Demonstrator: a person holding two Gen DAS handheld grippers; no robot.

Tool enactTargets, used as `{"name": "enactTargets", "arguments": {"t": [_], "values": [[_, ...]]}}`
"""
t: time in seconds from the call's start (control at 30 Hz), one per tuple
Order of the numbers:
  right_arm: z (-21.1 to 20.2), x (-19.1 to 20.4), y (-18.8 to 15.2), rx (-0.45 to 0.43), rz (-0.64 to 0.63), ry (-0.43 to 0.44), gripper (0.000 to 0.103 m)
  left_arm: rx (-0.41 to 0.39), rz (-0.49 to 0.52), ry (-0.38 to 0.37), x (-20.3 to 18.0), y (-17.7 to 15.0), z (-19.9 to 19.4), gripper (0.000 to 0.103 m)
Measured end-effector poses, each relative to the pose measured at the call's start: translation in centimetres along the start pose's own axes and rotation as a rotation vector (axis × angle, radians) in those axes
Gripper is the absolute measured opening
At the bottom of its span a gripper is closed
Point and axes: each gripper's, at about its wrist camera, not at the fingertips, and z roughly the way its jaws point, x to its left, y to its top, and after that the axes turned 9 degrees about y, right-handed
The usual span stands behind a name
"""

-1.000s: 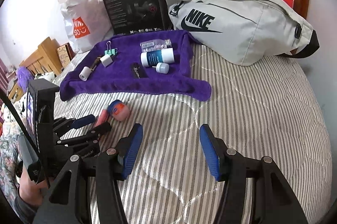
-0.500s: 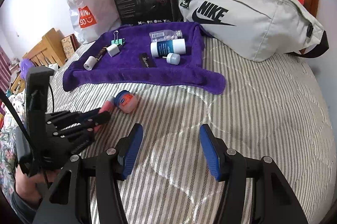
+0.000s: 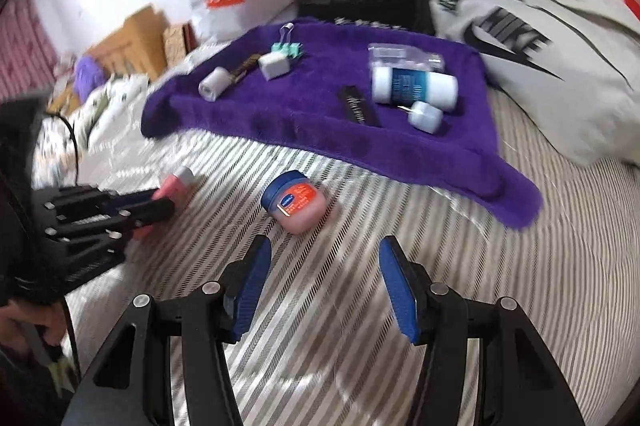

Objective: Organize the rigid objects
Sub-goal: 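Grasp the Vaseline jar with the right gripper while the left gripper holds the pink tube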

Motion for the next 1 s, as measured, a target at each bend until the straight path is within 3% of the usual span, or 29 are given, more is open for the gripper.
{"name": "enactTargets", "arguments": {"t": [0.37,0.47,0.53,0.73,0.83,1.0], "values": [[4.0,0.9,1.9,0.003,-0.090,-0.018,0.055,0.002,-0.022,-0.039,0.5,-0.1,0.0,0.012],[4.3,0.8,2.7,0.007,-0.065,-0.010,0.039,0.003,-0.020,-0.038,0.5,-0.1,0.0,0.012],[4.1,0.6,2.8,0.016,-0.030,-0.004,0.039,0.003,-0.018,-0.040,0.6,0.0,-0.1,0.013],[1.3,-0.6,0.8,0.018,0.048,-0.026,0.039,-0.001,-0.015,-0.017,0.9,0.0,0.0,0.013],[1.1,-0.9,-0.7,0.061,0.048,-0.078,0.039,-0.003,-0.001,0.003,0.5,0.1,0.0,0.013],[1.1,-0.5,-1.0,0.042,0.039,-0.106,0.040,-0.016,0.024,0.045,-0.2,0.1,0.0,0.013]]}}
